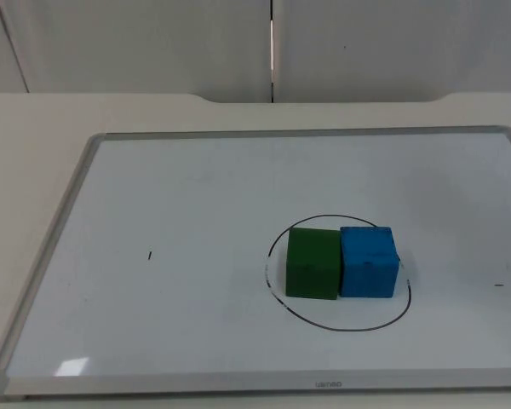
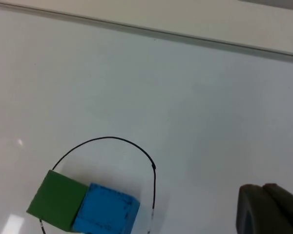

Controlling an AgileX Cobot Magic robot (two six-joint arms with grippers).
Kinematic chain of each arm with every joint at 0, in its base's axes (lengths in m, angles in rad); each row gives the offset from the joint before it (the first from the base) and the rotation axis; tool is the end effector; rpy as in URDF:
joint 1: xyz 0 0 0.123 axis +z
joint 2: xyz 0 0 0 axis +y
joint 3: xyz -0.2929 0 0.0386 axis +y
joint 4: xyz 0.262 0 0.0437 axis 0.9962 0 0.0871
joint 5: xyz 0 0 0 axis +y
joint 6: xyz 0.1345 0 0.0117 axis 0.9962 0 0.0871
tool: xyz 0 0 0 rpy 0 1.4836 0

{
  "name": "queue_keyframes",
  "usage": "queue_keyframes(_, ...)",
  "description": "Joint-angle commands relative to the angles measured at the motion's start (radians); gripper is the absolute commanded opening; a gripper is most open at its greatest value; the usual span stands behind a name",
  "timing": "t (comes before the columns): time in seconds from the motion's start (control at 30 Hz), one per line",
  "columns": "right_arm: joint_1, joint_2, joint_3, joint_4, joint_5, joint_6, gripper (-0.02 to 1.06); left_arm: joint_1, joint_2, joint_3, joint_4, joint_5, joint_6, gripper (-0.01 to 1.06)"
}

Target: Push the two cubes into the marked area.

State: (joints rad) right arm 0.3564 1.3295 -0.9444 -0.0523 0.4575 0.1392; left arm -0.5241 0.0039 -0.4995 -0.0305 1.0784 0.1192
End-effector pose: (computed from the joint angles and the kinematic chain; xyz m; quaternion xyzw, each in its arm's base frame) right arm 0.3057 0.1105 0.2662 -0.1163 0.9105 0.0779 0.3891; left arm 0.0291 -0.0210 0.2616 0.2722 0.8146 -0.1179 0.4985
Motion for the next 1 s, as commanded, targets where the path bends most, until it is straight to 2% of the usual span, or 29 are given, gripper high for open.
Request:
queue_keyframes(0.0, -0.004, -0.009, -0.002, -0.002, 0.001, -0.001, 0.00, 0.003, -0.004, 0.004, -0.002, -0.002, -0.004, 0.00)
queue_keyframes(0.33, -0.004, -0.104, -0.002, -0.026, 0.016, -0.001, 0.00, 0.003, -0.004, 0.004, -0.002, -0.002, -0.004, 0.00)
queue_keyframes(0.5, -0.004, -0.270, -0.002, -0.073, 0.023, -0.001, 0.00, 0.003, -0.004, 0.004, -0.002, -0.002, -0.004, 0.00)
queue_keyframes(0.77, -0.004, -0.415, -0.002, -0.077, 0.044, -0.001, 0.00, 0.003, -0.004, 0.004, -0.002, -0.002, -0.004, 0.00)
queue_keyframes(0.87, -0.004, -0.428, -0.002, -0.077, 0.070, -0.001, 0.00, 0.003, -0.004, 0.004, -0.002, -0.002, -0.004, 0.00)
queue_keyframes(0.97, -0.004, -0.438, -0.002, -0.077, 0.141, -0.036, 0.00, 0.003, -0.004, 0.004, -0.002, -0.002, -0.004, 0.00)
